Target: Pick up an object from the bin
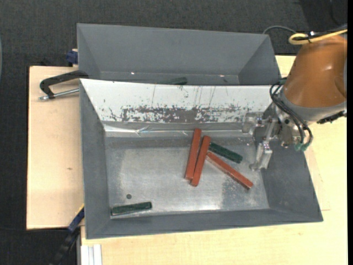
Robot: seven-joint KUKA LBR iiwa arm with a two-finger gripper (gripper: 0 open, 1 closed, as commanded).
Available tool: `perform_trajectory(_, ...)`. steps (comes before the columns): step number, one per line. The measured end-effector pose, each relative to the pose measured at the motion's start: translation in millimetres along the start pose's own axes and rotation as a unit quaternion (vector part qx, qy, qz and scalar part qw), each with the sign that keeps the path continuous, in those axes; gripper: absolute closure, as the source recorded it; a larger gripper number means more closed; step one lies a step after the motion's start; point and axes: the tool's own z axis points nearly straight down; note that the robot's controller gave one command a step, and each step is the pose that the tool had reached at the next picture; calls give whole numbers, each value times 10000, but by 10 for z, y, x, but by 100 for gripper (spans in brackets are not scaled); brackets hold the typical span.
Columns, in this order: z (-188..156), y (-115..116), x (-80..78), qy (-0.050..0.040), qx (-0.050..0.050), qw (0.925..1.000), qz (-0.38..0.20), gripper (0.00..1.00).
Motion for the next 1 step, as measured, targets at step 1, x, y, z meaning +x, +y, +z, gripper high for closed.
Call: perform_trajectory(1, 0, 0, 0, 0, 0, 10000, 0, 0)
